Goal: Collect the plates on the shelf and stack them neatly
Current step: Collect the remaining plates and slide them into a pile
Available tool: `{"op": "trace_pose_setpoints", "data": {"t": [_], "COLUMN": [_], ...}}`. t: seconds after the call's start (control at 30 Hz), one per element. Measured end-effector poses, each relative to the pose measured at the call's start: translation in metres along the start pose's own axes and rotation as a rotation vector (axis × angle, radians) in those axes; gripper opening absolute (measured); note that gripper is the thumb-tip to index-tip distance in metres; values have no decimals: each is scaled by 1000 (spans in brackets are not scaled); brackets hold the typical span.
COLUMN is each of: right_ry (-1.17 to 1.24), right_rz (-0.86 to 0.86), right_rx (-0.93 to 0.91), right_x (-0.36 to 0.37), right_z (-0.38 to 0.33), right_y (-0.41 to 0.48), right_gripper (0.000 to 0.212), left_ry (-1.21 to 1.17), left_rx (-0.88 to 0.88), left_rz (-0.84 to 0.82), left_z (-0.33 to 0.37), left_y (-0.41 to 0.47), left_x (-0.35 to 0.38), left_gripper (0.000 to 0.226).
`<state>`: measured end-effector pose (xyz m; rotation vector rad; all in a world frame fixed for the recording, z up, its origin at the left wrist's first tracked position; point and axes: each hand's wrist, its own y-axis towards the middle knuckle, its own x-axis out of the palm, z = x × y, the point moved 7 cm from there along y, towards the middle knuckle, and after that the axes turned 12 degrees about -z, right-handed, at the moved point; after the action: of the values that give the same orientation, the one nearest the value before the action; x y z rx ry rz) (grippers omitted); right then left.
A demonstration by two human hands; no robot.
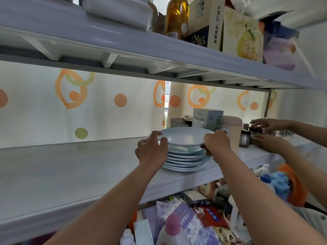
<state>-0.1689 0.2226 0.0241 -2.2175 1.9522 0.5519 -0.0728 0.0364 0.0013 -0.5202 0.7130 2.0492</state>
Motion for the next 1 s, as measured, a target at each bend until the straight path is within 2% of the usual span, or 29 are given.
{"op": "trace_pose_setpoints", "data": {"t": [0.17, 0.23, 0.43, 0.67, 0.9, 1.0], "right_ry": [-113, -191, -485, -715, -727, -644], "right_rz": [1, 24, 120, 273, 306, 239], "right_rx": [-1, -14, -63, -203, -449, -558], "right_x": [-5, -9, -7, -14, 16, 42], "right_z": [5, 8, 4, -15, -55, -73], "right_y": [-3, -3, -2, -11, -32, -43], "right_gripper": [6, 10, 28, 29, 32, 30], "left_ry": [177, 231, 251, 257, 206, 212], "left_rx": [34, 78, 135, 139, 195, 217], "left_rz": [-13, 10, 46, -3, 51, 106], "left_z": [-3, -5, -2, 5, 7, 3], "left_y": [5, 6, 7, 10, -1, -7], "left_x": [5, 3, 1, 2, -18, -41], "left_gripper": [37, 36, 35, 34, 35, 35]}}
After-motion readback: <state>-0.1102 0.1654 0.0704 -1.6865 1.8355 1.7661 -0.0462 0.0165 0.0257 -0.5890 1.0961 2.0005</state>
